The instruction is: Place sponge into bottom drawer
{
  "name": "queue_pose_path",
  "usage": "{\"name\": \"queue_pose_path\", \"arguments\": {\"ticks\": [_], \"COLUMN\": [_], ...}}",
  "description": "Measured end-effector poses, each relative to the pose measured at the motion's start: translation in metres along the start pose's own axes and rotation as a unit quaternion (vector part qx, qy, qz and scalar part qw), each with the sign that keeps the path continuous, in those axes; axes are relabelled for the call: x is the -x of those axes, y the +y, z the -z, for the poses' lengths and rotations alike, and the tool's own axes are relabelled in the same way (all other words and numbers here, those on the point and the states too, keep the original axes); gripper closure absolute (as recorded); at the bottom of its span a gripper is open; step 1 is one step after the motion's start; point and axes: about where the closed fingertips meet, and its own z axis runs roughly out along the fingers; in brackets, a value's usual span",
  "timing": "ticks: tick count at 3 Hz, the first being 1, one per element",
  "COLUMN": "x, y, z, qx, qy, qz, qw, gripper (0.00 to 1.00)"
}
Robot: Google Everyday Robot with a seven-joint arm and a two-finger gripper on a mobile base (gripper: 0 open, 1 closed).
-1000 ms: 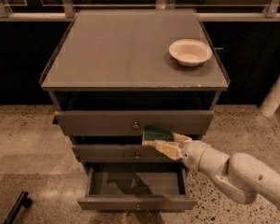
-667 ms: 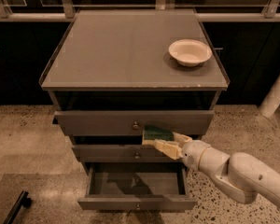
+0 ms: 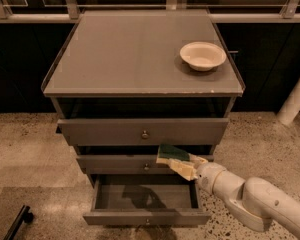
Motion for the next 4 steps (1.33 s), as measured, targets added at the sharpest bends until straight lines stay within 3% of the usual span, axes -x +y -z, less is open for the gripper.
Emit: {"name": "queue_pose_path", "arguments": {"ticks": [1,3,4], "x": [-0.052,-0.137,-0.139], "y": [-0.031,-0.075,-0.076], "z": [-0.015,-0.038,-0.038], "qx": [-0.032,-0.092,-0.094], "qy": [0.009,0.051,0.052], "qz": [-0.026,-0.040,-0.041], "qw": [0.9991,0.9936,0.9934], "gripper": [1.00,1.00,1.00]}}
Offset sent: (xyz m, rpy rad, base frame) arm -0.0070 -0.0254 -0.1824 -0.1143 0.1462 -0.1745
